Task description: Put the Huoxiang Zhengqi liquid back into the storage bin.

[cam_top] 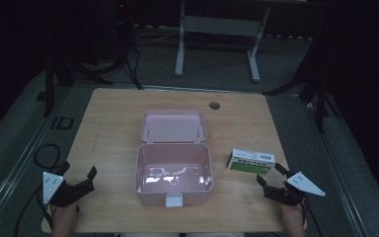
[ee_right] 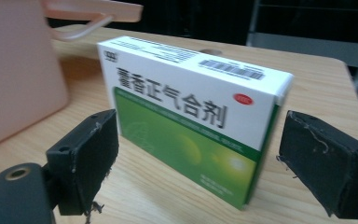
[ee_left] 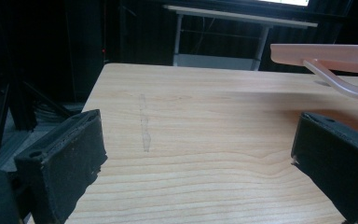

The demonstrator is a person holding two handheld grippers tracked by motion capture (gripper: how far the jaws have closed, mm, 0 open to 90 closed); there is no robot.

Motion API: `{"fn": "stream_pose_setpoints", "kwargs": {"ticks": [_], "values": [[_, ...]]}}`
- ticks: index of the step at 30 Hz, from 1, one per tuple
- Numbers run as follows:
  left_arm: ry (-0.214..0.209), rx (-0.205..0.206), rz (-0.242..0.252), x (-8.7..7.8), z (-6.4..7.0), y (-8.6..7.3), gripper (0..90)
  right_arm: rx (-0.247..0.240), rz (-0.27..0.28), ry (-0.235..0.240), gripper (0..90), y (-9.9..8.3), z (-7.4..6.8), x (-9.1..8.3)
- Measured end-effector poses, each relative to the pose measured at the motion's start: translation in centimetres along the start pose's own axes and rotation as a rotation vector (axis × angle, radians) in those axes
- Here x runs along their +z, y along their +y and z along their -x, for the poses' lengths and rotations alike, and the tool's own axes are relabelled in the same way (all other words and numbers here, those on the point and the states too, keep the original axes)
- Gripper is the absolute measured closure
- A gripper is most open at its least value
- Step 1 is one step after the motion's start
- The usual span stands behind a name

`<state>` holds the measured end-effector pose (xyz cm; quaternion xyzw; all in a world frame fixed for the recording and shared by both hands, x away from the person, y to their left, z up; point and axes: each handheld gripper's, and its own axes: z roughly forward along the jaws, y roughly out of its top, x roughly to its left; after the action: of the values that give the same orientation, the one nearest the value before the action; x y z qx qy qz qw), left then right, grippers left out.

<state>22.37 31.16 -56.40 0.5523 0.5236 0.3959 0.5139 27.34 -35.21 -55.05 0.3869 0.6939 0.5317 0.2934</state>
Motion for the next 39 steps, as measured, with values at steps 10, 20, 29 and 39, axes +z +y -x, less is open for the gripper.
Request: {"fn": "stream_pose_setpoints", "kwargs": {"ticks": [10, 20, 29, 39], "values": [[-0.004, -0.003, -0.002, 0.0, 0.0, 0.0, 3.0, 0.029, -0.008, 0.032, 11.7, 0.0, 0.7, -0.5], [-0.007, 0.001, -0.004, 0.0, 0.0, 0.0, 3.0, -0.071, -0.167, 0.219, 13.1, 0.1, 0.6, -0.3], [-0.009, 0.002, -0.004, 0.0, 0.0, 0.0, 3.0, -0.135, -0.311, 0.355, 13.1, 0.5, 0.6, 0.8], [-0.011, 0.003, -0.006, 0.0, 0.0, 0.0, 3.0, -0.350, -0.664, 0.470, 12.8, 3.1, -0.1, 2.5]]}}
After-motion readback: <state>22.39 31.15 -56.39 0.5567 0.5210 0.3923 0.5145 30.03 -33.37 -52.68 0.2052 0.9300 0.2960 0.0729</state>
